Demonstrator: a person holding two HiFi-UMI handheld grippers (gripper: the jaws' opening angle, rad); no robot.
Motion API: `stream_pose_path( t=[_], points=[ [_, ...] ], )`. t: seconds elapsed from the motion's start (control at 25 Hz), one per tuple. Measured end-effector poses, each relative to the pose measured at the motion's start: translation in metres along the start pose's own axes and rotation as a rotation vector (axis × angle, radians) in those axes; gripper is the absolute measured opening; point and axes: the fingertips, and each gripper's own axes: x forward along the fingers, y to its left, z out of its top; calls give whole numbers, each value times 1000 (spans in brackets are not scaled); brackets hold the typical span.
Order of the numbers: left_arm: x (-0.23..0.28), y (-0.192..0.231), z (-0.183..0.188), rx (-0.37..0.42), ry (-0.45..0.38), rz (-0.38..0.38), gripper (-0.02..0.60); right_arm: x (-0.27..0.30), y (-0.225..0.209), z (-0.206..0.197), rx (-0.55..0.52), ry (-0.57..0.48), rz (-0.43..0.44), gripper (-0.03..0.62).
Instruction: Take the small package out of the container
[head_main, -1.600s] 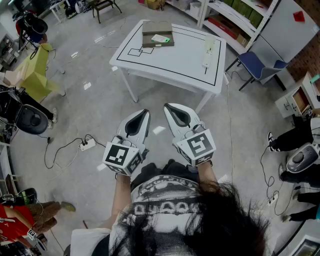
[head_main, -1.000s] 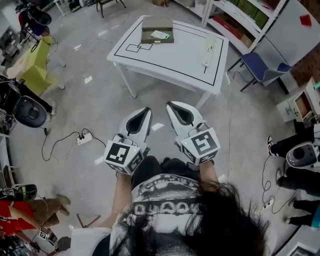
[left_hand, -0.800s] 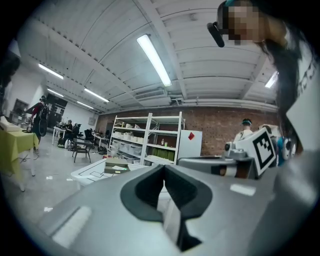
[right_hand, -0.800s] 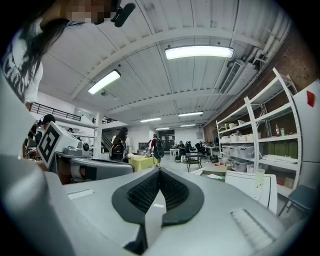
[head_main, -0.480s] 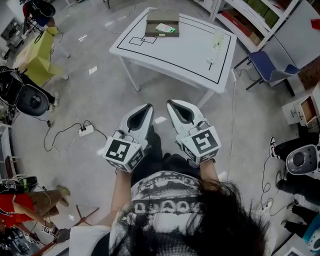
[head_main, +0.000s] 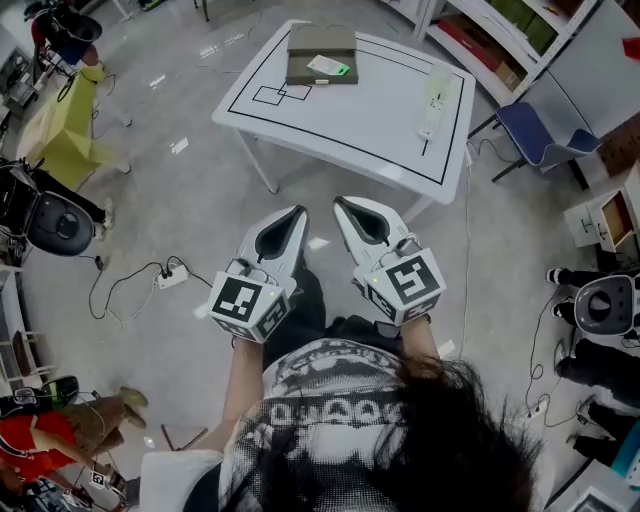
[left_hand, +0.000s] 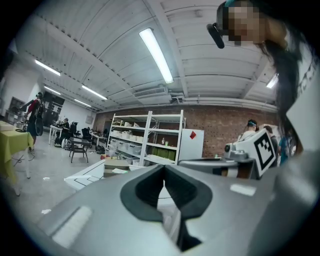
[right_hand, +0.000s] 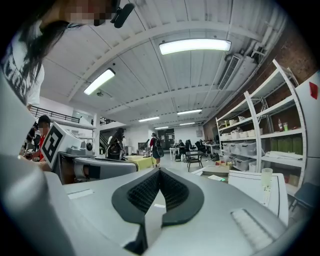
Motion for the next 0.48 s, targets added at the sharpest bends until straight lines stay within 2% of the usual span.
stream_pose_path(
  t=[0.48],
  points=[
    [52,131,39,5,-9,-64,0,140,-32,30,-6,7,-54,-3]
  ],
)
